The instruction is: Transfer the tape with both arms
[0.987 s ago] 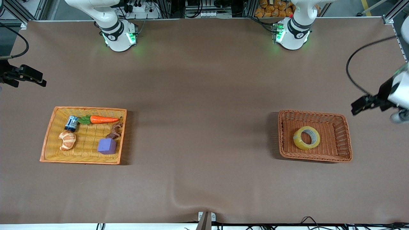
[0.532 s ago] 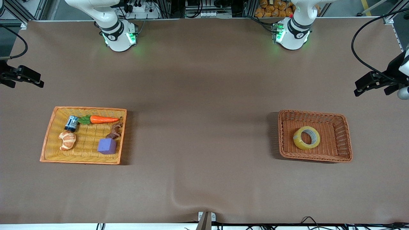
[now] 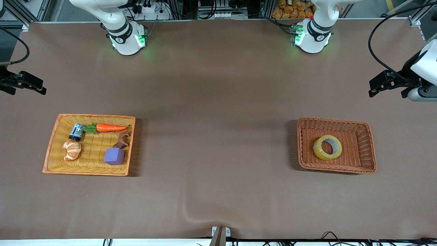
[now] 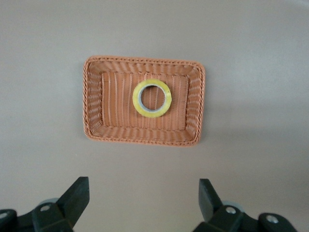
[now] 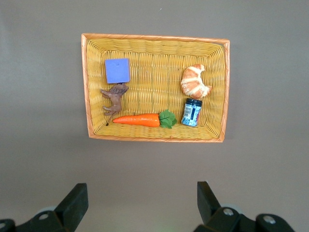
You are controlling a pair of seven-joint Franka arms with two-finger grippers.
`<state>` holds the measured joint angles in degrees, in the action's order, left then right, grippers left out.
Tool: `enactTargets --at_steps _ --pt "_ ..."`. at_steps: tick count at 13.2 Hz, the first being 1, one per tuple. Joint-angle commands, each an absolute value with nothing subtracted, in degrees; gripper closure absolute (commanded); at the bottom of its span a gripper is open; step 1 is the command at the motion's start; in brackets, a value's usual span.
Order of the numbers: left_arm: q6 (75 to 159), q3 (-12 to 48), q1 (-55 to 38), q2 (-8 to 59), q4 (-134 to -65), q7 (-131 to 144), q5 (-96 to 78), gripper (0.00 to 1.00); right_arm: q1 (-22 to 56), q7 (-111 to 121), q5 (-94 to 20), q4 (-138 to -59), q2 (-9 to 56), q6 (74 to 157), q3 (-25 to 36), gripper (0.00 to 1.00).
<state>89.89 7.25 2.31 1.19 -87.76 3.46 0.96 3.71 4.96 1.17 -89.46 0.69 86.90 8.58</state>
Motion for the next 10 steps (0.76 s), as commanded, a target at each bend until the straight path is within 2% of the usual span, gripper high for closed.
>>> enactTargets --at_steps 1,10 --pt "88.4 1.9 -2.5 1.1 -86.4 4.5 1.8 0.00 2.8 4.7 1.8 -87.9 1.6 86.0 8.2 0.00" --pt "86.2 2.3 -2.0 1.1 -85.2 4.2 0.8 0.00 3.1 4.7 1.8 -87.9 1.7 86.0 8.2 0.00"
